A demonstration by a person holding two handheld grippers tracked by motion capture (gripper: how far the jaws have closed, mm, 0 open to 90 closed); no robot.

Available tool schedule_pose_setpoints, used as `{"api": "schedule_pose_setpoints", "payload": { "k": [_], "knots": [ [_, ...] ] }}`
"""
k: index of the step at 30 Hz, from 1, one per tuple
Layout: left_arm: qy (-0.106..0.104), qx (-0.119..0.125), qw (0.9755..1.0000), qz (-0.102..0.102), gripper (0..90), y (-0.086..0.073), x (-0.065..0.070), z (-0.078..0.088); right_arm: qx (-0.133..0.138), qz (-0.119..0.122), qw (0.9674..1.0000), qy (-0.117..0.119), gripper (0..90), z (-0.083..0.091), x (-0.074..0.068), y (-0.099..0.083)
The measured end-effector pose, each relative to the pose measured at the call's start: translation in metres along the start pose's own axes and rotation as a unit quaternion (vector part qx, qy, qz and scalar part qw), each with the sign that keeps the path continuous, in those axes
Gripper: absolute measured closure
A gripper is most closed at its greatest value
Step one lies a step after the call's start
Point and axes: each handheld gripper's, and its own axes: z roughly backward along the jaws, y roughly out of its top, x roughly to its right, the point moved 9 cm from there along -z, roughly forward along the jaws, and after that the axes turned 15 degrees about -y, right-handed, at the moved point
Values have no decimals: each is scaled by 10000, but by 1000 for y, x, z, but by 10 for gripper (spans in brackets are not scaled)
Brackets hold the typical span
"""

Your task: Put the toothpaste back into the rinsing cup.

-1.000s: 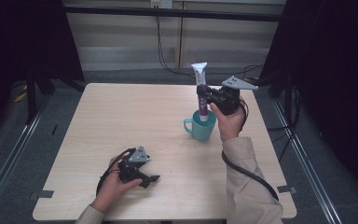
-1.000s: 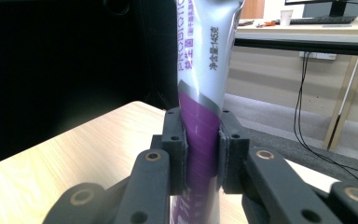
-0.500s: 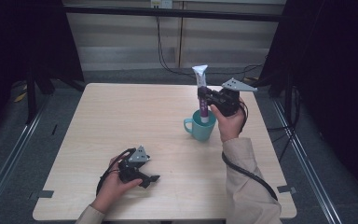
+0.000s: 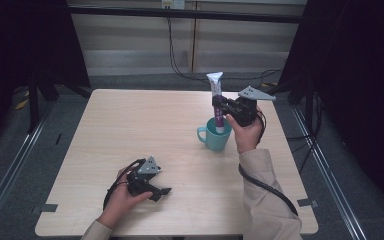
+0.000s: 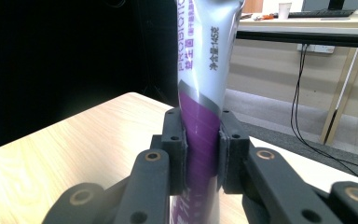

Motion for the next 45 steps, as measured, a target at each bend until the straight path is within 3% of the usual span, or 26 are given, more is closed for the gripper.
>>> {"api": "schedule_pose_setpoints", "payload": {
  "k": [45],
  "knots": [
    [3, 5, 10000, -7, 142, 0, 0, 0, -237, 48, 9995, -182, 755, -2, 8, -31]
  ]
}}
